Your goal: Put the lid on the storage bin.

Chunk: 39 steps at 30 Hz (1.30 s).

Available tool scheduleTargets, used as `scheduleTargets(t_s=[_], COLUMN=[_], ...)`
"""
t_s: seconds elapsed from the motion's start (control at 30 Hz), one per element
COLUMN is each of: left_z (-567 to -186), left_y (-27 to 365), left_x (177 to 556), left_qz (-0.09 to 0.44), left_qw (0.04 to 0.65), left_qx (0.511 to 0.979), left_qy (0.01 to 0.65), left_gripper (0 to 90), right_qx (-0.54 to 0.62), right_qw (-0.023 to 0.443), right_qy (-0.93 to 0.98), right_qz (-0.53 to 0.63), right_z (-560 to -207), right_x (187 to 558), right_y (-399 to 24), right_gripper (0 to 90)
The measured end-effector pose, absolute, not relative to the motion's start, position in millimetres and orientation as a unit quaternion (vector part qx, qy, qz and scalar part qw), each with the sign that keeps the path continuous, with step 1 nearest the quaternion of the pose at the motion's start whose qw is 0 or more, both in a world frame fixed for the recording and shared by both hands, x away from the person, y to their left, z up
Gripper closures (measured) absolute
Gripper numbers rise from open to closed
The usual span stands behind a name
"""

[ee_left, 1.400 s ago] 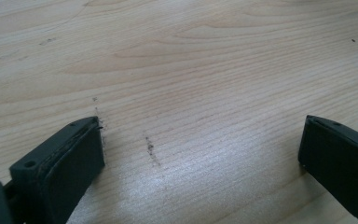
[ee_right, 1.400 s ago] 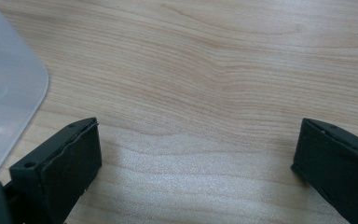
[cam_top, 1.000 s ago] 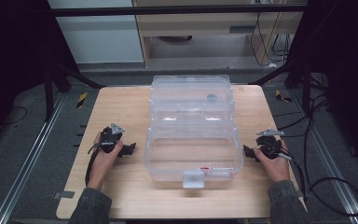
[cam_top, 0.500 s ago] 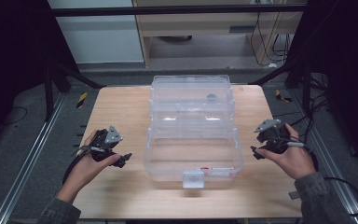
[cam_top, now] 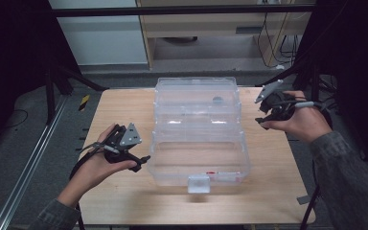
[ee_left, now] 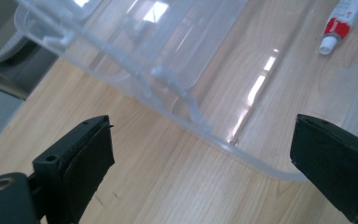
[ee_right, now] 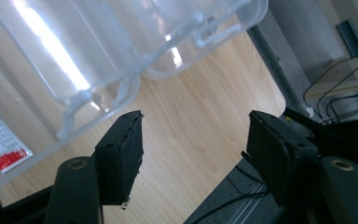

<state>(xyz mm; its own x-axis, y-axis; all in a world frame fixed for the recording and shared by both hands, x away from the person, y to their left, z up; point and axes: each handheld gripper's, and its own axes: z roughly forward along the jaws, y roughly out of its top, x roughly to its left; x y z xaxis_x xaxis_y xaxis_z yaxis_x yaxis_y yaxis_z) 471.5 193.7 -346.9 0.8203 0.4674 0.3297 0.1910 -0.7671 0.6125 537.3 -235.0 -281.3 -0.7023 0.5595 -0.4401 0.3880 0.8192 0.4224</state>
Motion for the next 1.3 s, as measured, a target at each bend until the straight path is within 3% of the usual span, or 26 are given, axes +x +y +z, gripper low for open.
scheduleTargets(t_s=[0.5, 0.8, 1.3], left_z=[-346.4, -353.4, -361.3], left_y=[145.2, 128.6, 123.5], left_x=[466.3, 468.8, 465.8], left_qz=[0.199, 0.175, 0.162], left_qw=[0.267, 0.26, 0.244], left_qx=[0.935, 0.945, 0.953], left_qy=[0.124, 0.097, 0.079], left_gripper=[5.9, 5.1, 4.7], right_qx=[0.161, 0.084, 0.057], right_qw=[0.272, 0.219, 0.181], right_qy=[0.938, 0.966, 0.978], right_qz=[0.142, 0.108, 0.083], right_z=[-242.1, -271.6, -286.5], right_x=[562.6, 578.6, 594.3], right_y=[-182.6, -143.6, -135.5], right_gripper=[46.9, 57.2, 70.2])
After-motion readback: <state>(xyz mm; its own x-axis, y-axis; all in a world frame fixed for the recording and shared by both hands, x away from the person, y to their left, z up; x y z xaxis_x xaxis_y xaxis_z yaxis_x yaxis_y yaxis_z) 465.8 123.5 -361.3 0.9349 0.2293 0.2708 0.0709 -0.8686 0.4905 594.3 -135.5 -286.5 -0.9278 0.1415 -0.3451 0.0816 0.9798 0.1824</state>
